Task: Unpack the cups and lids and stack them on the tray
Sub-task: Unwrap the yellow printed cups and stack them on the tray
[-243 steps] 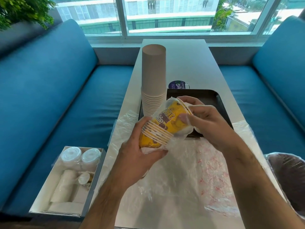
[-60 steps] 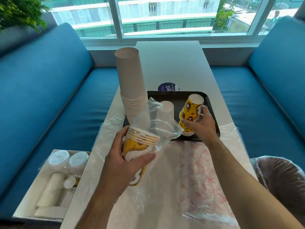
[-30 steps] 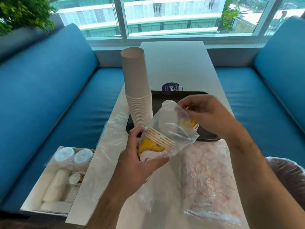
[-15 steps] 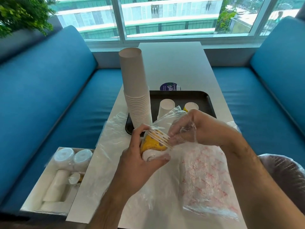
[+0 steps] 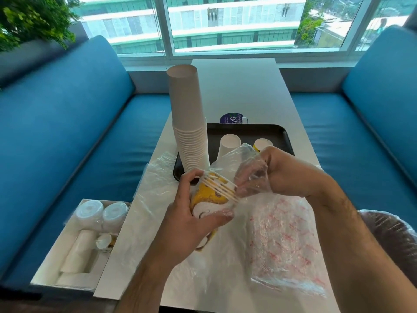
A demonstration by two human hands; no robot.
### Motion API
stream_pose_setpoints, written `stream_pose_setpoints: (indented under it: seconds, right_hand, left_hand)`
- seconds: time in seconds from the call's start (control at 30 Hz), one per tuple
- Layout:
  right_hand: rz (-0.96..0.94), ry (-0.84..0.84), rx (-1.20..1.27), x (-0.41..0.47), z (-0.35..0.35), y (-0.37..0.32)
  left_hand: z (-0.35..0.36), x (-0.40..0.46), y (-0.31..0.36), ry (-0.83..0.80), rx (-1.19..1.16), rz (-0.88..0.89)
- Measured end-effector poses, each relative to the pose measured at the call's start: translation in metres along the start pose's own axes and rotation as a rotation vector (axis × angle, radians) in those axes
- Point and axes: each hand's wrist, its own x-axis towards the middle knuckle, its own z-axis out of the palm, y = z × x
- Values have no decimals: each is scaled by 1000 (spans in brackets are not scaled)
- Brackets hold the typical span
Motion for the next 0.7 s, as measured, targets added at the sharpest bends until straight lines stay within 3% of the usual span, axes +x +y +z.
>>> stream_pose_setpoints:
  seconds: [0.27, 0.43, 0.57, 0.7]
  right_hand:
    - [-36, -26, -31, -8, -1, -11]
    - [-65, 95, 26, -13, -7, -7]
    - [-35, 20, -70, -11, -1, -9]
    - [-66, 265, 20, -11, -2, -1]
  left_hand:
    - [1, -3, 3, -69, -142, -73]
    - [-3, -6, 2, -70, -197, -80]
    - [-1, -6, 5, -63, -161, -73]
    - [-4, -5, 4, -15, -195, -51]
